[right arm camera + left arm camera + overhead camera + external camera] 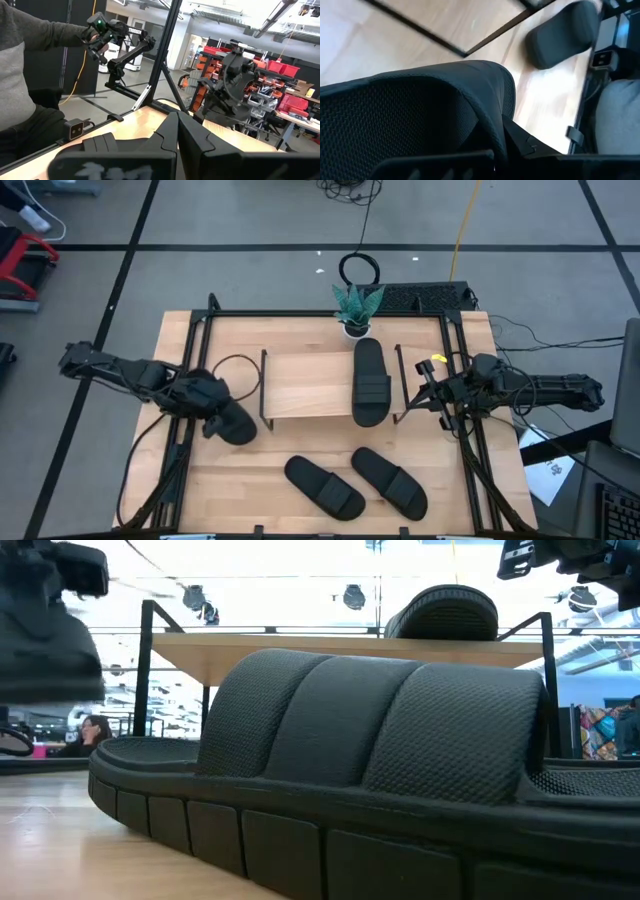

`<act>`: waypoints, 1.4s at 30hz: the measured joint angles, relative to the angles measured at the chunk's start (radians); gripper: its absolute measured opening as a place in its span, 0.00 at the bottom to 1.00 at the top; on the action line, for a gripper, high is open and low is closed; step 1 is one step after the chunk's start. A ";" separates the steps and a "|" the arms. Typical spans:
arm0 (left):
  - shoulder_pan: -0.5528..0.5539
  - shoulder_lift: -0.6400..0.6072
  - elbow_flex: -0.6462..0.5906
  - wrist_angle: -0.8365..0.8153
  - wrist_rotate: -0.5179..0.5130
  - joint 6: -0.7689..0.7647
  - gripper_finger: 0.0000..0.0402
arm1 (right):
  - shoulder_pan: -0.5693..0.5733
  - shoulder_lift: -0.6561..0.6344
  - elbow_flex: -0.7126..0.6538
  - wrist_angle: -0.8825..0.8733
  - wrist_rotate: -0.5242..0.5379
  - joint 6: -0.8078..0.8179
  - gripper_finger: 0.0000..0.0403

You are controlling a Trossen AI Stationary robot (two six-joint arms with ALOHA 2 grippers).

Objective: Pick and place slides into the shelf
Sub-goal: Put the black slide on the shelf

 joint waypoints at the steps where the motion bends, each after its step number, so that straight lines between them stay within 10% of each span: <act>1: -0.010 0.000 0.032 -0.025 -0.021 0.004 0.00 | 0.000 0.002 0.000 0.001 0.000 0.000 0.00; 12: -0.108 0.046 0.407 -0.301 -0.248 0.023 0.00 | 0.000 0.030 0.000 0.016 0.000 0.000 0.00; 26: 0.005 0.401 0.911 -0.273 -0.235 0.641 0.00 | 0.000 0.040 0.000 0.055 0.000 -0.001 0.00; 42: 0.360 0.550 1.063 0.005 0.216 1.223 0.00 | 0.000 0.040 0.000 0.060 0.000 0.000 0.00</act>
